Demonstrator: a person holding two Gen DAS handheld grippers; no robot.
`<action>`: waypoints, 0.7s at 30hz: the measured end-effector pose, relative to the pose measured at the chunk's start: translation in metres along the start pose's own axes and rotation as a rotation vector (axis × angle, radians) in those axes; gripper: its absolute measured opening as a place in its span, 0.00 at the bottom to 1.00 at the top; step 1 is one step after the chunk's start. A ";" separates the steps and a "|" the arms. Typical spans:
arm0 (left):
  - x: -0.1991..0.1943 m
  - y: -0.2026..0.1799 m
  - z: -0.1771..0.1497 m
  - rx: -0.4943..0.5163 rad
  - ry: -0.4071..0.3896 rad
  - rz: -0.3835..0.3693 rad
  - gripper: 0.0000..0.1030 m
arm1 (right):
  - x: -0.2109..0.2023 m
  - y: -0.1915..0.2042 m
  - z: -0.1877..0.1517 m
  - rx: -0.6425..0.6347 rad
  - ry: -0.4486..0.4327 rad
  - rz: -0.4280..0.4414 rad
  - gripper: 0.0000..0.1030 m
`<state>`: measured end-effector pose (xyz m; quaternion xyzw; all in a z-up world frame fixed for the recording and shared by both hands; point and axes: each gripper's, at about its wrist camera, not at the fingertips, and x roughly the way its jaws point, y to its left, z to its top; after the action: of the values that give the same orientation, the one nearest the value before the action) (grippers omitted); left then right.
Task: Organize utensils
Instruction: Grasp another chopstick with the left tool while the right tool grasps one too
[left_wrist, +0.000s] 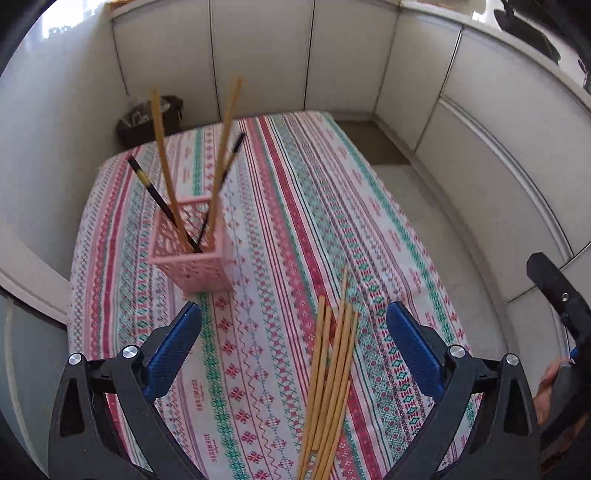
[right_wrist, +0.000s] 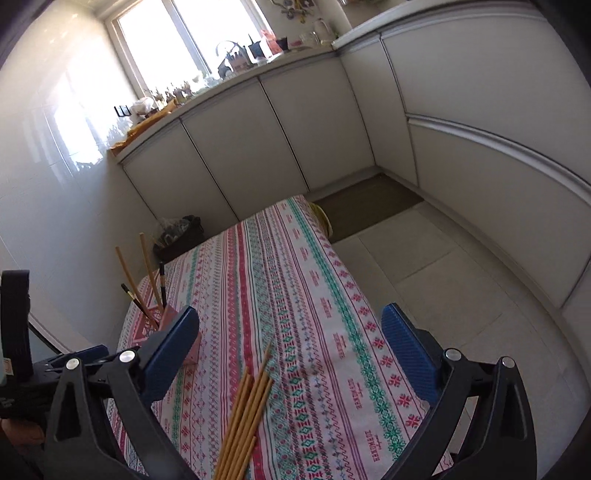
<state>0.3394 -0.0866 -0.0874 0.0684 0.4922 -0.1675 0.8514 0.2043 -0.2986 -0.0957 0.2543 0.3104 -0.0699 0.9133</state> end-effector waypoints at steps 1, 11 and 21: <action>0.012 -0.004 -0.001 0.000 0.032 0.004 0.93 | 0.002 -0.005 -0.002 0.008 0.008 -0.009 0.94; 0.117 -0.030 -0.004 -0.043 0.279 0.045 0.37 | 0.007 -0.031 -0.001 0.075 0.088 0.008 0.93; 0.134 -0.007 -0.001 -0.156 0.285 0.031 0.37 | 0.006 -0.050 0.001 0.140 0.139 0.017 0.93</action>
<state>0.3976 -0.1225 -0.2029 0.0329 0.6184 -0.1043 0.7783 0.1950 -0.3420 -0.1202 0.3245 0.3651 -0.0657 0.8701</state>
